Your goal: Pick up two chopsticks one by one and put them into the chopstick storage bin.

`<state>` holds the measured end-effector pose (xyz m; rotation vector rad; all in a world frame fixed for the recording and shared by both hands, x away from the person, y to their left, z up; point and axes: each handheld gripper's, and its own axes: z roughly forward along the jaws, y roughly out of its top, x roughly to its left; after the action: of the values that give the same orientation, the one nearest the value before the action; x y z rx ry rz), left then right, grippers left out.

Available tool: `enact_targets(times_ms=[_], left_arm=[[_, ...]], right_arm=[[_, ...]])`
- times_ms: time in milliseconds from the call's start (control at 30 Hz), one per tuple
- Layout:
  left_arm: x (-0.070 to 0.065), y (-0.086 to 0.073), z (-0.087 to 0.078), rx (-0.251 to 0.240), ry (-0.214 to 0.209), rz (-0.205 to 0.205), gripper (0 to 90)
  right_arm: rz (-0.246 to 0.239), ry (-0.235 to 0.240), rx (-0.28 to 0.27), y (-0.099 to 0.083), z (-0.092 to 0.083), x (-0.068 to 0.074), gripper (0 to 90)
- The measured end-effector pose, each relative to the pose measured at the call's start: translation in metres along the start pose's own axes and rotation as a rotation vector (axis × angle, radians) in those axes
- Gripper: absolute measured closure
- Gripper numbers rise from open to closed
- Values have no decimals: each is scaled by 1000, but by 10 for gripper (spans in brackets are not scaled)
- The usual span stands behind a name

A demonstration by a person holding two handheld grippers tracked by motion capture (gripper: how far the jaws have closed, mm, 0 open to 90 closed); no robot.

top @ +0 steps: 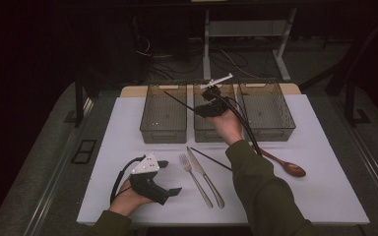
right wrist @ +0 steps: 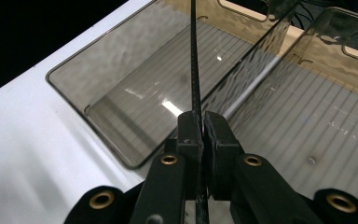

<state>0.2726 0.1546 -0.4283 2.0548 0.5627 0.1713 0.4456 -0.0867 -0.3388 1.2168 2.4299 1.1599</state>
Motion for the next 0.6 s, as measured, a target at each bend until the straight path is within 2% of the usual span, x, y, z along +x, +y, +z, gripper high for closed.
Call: enact_targets(times_ms=[233, 600], left_arm=[[0, 0, 1, -5, -2, -10, 0], [0, 0, 0, -2, -5, 3, 0]], right_arm=[[9, -3, 25, 8, 22, 7, 858], [31, -22, 61, 19, 56, 16, 858]])
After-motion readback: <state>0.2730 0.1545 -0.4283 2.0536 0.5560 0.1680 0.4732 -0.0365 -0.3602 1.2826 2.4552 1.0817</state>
